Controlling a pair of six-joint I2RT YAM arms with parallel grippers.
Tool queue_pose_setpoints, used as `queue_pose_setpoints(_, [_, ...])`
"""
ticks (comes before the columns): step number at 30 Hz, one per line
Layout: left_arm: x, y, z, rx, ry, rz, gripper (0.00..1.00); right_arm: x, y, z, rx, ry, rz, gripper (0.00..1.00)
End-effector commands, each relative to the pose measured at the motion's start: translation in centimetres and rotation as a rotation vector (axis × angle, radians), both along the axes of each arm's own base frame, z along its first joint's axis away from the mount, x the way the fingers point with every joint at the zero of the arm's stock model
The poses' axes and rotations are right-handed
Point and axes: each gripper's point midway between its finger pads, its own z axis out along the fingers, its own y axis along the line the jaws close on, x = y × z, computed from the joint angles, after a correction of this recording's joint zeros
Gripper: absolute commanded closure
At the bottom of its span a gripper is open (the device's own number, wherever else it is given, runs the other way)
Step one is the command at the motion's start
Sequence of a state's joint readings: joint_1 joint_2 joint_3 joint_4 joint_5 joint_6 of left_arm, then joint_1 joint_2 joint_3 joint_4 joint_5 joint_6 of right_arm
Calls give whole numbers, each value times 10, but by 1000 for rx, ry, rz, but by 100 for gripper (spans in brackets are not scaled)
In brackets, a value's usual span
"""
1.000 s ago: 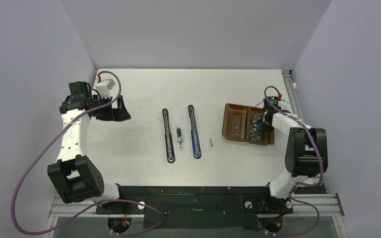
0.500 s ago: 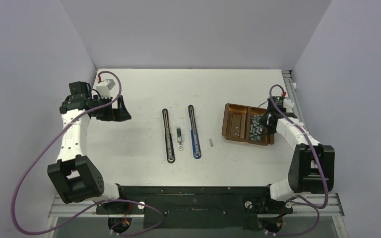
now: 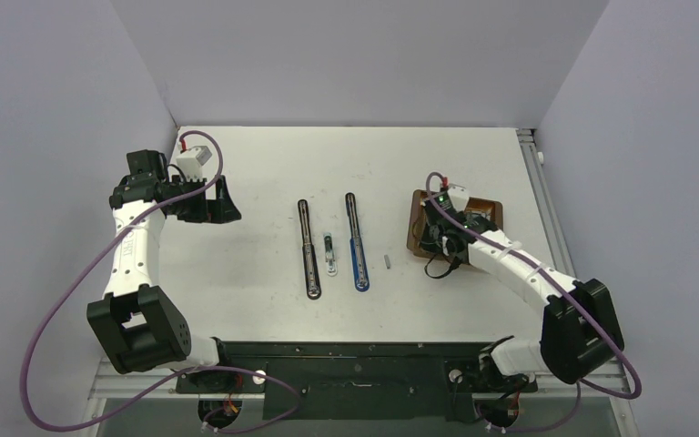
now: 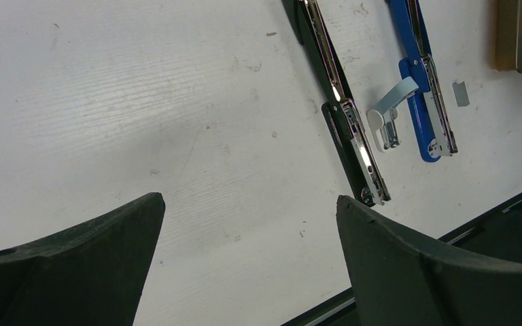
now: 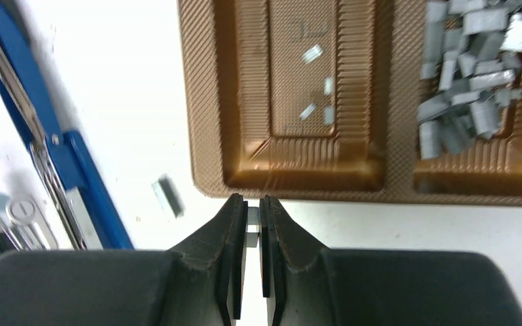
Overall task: Load the staples into the stapler
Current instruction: Pick up the staple from the staple box, then place the staple at the center of the board.
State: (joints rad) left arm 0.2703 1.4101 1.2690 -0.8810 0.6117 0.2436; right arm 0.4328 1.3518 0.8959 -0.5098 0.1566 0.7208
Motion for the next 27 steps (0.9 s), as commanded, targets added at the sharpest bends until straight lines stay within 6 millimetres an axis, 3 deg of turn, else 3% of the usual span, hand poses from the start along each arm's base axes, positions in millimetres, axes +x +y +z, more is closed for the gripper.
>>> queue_pose_setpoints(1, [4,-2,20,-14,-54,-11,4,-14,12,4,-82,-7,25,91])
queue_pose_setpoints(8, [2,-2,22,-13,-56,-12,4,-39,38,-29,-191,65,146,90])
queue_pose_setpoints(16, [0,-3,23,-10,-59,-14,4,-51,65,-61,-231,118,224,88])
queue_pose_setpoints(21, [-1,-2,23,-6,-59,-16,4,-48,71,-62,-230,125,239,68])
queue_pose_setpoints(24, [0,-2,23,-8,-58,-16,4,-45,74,-52,-223,112,251,56])
queue_pose_setpoints(27, [-1,-3,22,-13,-53,-19,4,-37,75,-33,-203,82,245,54])
